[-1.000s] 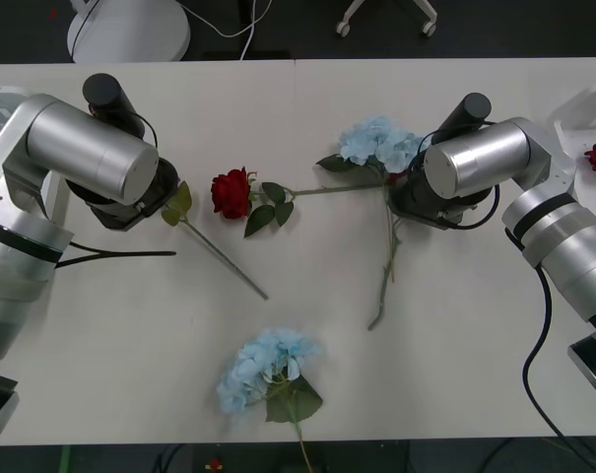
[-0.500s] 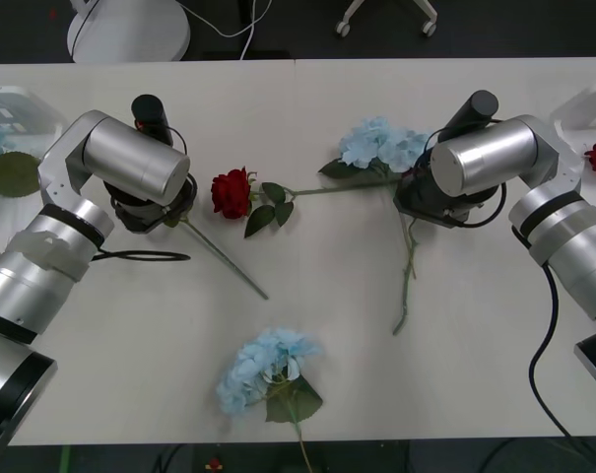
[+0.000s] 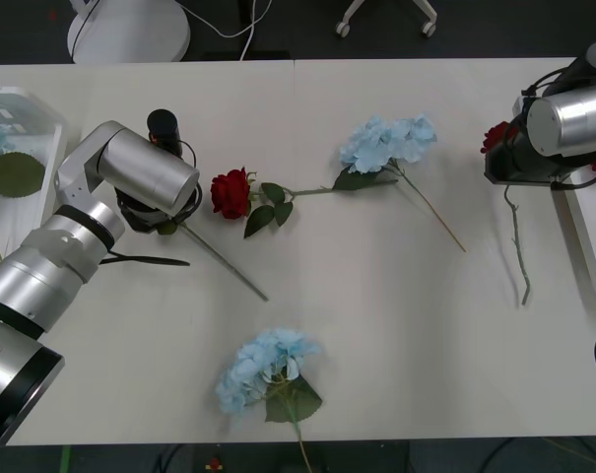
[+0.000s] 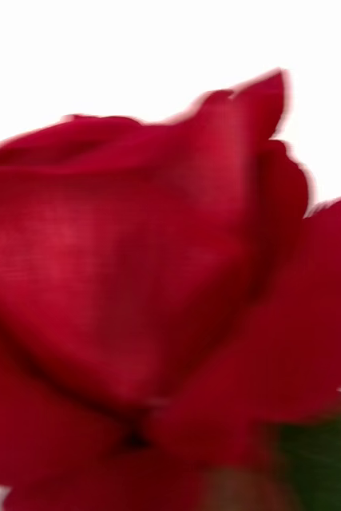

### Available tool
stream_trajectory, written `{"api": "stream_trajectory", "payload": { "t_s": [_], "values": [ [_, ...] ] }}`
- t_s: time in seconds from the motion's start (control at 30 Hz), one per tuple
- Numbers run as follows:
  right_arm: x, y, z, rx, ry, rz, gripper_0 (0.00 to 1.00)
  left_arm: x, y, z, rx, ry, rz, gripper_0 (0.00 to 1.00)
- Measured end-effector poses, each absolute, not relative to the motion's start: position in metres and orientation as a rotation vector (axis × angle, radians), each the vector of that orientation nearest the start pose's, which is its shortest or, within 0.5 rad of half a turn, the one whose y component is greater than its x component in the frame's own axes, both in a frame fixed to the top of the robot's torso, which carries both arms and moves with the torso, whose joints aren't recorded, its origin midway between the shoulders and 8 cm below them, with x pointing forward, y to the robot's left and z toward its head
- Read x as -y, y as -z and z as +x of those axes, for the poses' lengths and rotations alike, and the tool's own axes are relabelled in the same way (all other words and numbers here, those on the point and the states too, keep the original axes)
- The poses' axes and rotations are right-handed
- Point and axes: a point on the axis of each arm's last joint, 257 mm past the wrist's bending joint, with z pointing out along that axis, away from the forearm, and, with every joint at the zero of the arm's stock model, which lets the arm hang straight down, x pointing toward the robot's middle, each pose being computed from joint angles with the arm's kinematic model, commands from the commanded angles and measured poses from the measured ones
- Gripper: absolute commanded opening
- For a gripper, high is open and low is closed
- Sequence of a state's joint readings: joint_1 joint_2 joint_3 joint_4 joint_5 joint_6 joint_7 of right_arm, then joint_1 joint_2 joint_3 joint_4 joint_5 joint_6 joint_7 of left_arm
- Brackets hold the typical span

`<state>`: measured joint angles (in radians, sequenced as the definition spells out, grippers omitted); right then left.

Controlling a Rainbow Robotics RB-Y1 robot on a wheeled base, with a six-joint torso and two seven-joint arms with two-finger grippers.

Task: Put the red flowers into the right box and the blue flowers into the left box

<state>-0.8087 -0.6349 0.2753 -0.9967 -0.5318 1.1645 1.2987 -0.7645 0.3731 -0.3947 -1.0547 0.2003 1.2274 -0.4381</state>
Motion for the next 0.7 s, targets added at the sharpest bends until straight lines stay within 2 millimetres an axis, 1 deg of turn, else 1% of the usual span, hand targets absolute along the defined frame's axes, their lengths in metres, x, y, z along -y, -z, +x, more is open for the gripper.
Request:
{"api": "stream_trajectory", "payload": {
  "t_s": [0.07,0.17,0.2,0.23,0.27,0.3,0.33,0.37,0.4,0.47,0.53,0.6,0.7],
  "values": [
    [0.382,0.256,0.613,-2.541,0.166,0.148,0.00,-0.250,0.310,0.593,-2.395,-0.024,-0.850,0.00],
    [0.404,0.279,0.607,-2.553,0.169,0.218,0.00,-0.248,0.308,0.597,-2.381,-0.011,-0.835,0.00],
    [0.409,0.287,0.604,-2.559,0.162,0.244,0.06,-0.248,0.308,0.598,-2.379,-0.010,-0.833,0.00],
    [0.412,0.293,0.602,-2.565,0.155,0.261,0.25,-0.249,0.308,0.598,-2.378,-0.011,-0.832,0.00],
    [0.414,0.297,0.600,-2.571,0.150,0.271,0.47,-0.249,0.308,0.598,-2.378,-0.012,-0.832,0.00],
    [0.414,0.301,0.598,-2.578,0.144,0.274,0.58,-0.249,0.308,0.598,-2.378,-0.011,-0.832,0.00],
    [0.412,0.304,0.596,-2.585,0.137,0.272,0.81,-0.248,0.307,0.598,-2.378,-0.011,-0.831,0.00],
    [0.409,0.306,0.596,-2.589,0.128,0.270,0.87,-0.247,0.306,0.598,-2.378,-0.011,-0.830,0.00],
    [0.405,0.308,0.595,-2.593,0.111,0.271,0.95,-0.246,0.304,0.596,-2.382,-0.014,-0.831,0.00],
    [0.397,0.310,0.595,-2.601,0.074,0.272,1.00,-0.240,0.297,0.591,-2.399,-0.011,-0.839,0.00],
    [0.390,0.309,0.594,-2.615,0.044,0.236,1.00,-0.227,0.283,0.588,-2.411,0.036,-0.848,0.00],
    [0.382,0.308,0.588,-2.652,0.017,0.155,1.00,-0.213,0.261,0.587,-2.415,0.118,-0.867,0.00],
    [0.377,0.304,0.582,-2.681,-0.009,0.067,1.00,-0.196,0.217,0.588,-2.391,0.278,-0.901,0.00]
  ]
}}
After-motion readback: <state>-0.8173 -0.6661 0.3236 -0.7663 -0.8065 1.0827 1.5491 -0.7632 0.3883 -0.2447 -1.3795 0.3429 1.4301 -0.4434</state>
